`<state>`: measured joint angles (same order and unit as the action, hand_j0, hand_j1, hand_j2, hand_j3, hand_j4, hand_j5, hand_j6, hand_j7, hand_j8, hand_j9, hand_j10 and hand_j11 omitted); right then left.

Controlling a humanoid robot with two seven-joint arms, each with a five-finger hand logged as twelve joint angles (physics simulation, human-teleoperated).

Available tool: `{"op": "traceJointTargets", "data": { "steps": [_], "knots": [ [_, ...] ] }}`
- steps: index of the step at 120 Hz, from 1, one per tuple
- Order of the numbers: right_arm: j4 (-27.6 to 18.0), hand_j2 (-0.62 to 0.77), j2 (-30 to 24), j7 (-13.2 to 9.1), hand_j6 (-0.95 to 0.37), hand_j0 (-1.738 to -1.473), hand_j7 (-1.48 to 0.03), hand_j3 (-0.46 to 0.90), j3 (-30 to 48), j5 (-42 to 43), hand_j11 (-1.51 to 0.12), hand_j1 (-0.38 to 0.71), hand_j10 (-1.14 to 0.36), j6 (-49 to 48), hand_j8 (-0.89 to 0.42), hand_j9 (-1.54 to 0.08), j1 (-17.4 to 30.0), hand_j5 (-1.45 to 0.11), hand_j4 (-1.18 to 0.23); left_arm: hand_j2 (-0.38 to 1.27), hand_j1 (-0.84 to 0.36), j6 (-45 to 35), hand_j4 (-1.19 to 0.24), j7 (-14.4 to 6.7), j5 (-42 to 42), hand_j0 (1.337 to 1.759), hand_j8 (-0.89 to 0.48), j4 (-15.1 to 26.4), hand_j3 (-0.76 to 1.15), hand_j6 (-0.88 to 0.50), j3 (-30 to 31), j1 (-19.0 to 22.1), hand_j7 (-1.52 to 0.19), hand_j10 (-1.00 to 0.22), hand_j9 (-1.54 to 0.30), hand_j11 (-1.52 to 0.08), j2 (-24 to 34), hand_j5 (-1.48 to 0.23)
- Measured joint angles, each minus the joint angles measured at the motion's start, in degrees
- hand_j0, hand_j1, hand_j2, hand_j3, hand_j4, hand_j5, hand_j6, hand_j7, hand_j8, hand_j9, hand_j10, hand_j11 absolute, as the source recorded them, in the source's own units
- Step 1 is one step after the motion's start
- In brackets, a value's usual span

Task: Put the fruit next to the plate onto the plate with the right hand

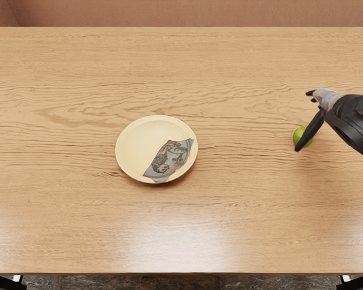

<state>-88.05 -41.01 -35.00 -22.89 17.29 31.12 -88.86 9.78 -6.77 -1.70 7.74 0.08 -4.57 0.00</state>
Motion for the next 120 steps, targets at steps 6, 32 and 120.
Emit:
{"op": "traceJointTargets", "data": {
  "steps": [6,32,120],
  "knots": [
    [0.2,-0.01,1.2,0.0,-0.04,-1.658,-0.05,0.00,0.0,-0.3,-0.05,-0.30,-0.04,1.3,-0.04,-0.05,-0.1,-0.05,-0.04,0.05,0.07,0.0,-0.23,0.0,0.0,1.658,-0.23,0.0,0.00,-0.23,0.0,0.0,-0.30,-0.23,-0.30,-0.30,0.0,-0.30],
    [1.6,-0.01,4.1,0.0,-0.04,-1.658,-0.05,0.00,-0.6,-2.0,-0.05,-0.30,-0.04,3.6,-0.04,-0.05,0.0,-0.05,-0.04,0.05,0.07,0.0,-0.23,0.0,0.0,1.658,-0.23,0.0,0.00,-0.23,0.0,0.0,-0.30,-0.23,-0.30,-0.30,0.0,-0.30],
    [7.3,-0.05,9.1,0.0,-0.24,-1.658,-0.31,0.00,-5.8,-2.1,-0.31,-0.06,-0.24,3.9,-0.24,-0.31,2.8,-0.31,-0.24,0.05,0.07,0.0,-0.23,0.0,0.0,1.658,-0.23,0.0,0.00,-0.23,0.0,0.0,-0.30,-0.23,-0.30,-0.30,0.0,-0.30]
  ]
}}
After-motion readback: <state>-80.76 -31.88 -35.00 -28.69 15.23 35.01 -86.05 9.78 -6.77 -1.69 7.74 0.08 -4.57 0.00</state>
